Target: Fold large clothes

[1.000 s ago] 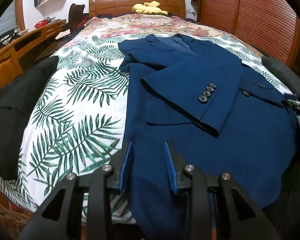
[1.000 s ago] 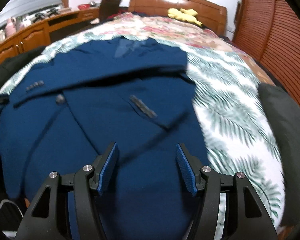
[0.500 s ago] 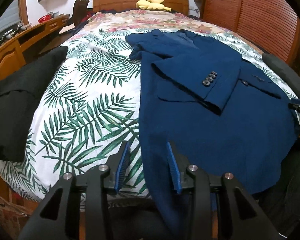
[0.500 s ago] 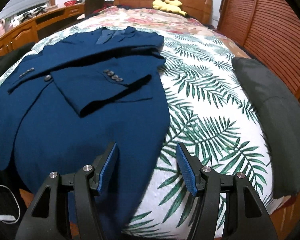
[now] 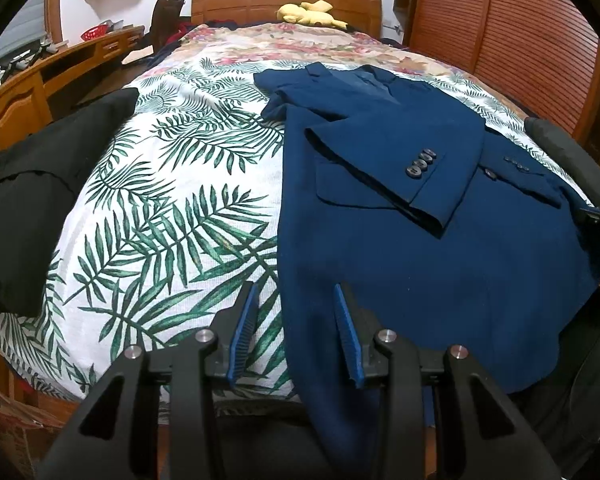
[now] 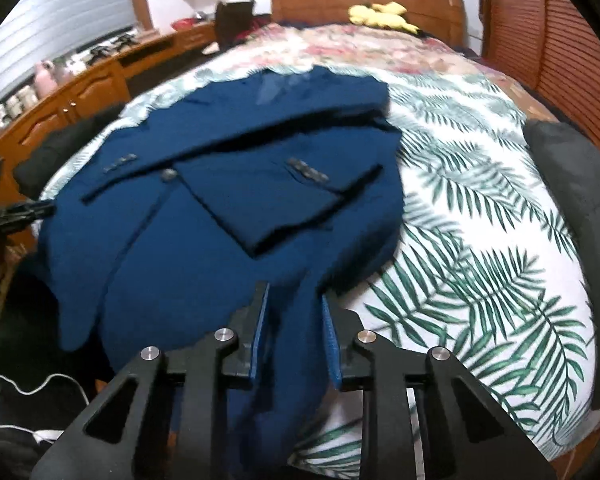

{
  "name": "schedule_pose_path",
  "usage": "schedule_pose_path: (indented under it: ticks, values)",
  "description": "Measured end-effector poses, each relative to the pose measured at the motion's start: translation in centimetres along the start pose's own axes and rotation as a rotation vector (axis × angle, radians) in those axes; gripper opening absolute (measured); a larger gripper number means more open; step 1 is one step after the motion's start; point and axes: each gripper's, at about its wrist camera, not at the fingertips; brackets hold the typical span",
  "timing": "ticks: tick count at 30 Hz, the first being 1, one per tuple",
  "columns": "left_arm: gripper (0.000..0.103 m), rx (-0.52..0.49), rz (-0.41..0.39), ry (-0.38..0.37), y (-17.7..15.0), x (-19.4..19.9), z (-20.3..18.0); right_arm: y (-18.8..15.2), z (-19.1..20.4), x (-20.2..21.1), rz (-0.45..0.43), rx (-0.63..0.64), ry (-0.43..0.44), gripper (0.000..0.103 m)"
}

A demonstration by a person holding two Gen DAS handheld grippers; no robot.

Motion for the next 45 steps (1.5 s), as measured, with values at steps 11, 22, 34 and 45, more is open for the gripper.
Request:
schedule_pose_path:
  ticks: [11, 22, 34, 45]
  values:
    - [0.038, 0.051, 0.009, -0.081, -1.8, 1.3, 0.4, -1.4, -1.4, -1.3, 0.07, -0.043, -0.06, 0.028]
    - [0.0, -0.089, -0.093, -0.098, 1.5, 4.0, -3.5, 2.0, 1.4, 0.7, -0.043, 0.044, -0.056, 0.003]
    - [0.0, -0.116, -0.342, -0.109, 11.1, 12.6, -4.9, 10.8, 3.0, 8.1, -0.355, 0.039, 0.016, 0.002]
    - [0.0, -0.129, -0.589, -0.095, 18.5, 23.2, -5.4, 17.0, 4.8, 19.2, -0.581, 0.113, -0.042, 0.002]
Point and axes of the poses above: each gripper's, at about its wrist camera, not at the fingertips, and x roughly against the way its jaws point, z to its left, y to its top, and after that the axes turned 3 degrees about -z, right-handed
